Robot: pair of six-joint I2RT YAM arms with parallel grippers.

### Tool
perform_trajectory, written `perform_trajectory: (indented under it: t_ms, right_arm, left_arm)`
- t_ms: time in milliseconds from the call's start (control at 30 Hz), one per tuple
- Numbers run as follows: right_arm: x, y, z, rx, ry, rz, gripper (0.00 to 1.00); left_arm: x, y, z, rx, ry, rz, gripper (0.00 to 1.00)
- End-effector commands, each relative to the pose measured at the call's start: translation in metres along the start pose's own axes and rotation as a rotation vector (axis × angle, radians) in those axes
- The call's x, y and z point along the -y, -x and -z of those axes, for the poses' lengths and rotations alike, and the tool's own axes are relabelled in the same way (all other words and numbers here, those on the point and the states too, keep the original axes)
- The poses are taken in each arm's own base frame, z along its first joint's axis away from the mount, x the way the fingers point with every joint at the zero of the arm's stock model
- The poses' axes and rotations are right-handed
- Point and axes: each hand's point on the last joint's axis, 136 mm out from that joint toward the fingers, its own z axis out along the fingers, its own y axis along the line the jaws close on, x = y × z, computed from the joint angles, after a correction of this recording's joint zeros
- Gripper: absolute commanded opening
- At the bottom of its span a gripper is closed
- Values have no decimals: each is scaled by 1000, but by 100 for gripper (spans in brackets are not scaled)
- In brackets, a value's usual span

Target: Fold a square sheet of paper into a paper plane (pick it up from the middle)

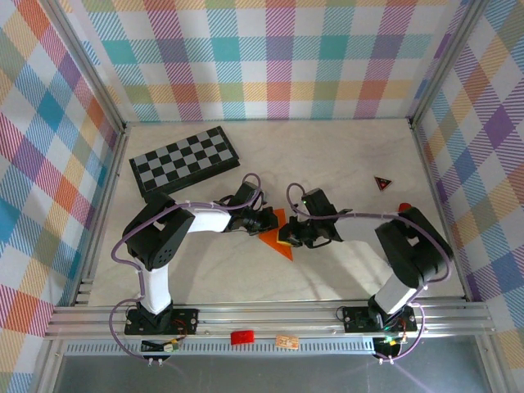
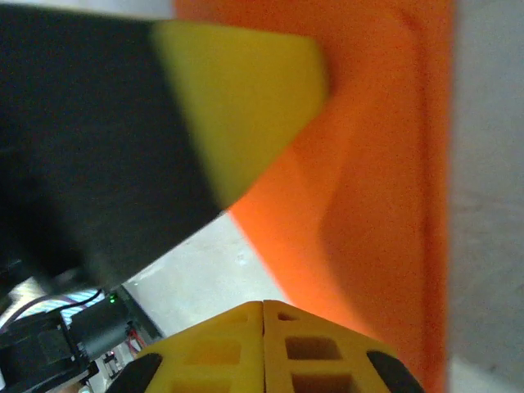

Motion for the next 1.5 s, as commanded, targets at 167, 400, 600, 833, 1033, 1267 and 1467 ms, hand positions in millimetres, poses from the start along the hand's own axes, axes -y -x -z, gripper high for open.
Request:
perform_trajectory:
  t_ms: [167, 400, 600, 833, 1033, 1267, 1467]
  right_arm:
    - [60, -24, -7, -78, -142, -78, 2]
    - [71, -45, -7, -119, -116, -73, 1]
    - [69, -36, -7, -98, -119, -80, 0]
    - [74, -37, -11, -91, -116, -105, 0]
    - [77, -38, -13, -93, -121, -111, 0]
    - [79, -39, -12, -91, -123, -113, 0]
    - [80, -41, -13, -95, -122, -117, 0]
  left_arm:
    - [-45, -21, -7, -55, 146, 65, 8]
    - [-11, -3, 3, -14, 61, 11, 10]
    - [10, -2, 14, 13, 14, -34, 14]
    - [12, -41, 2, -62, 3, 12, 8]
    - [5, -52, -3, -81, -6, 49, 2]
    - [-13, -44, 2, -51, 128, 39, 1]
    - [21, -32, 16, -34, 57, -20, 4]
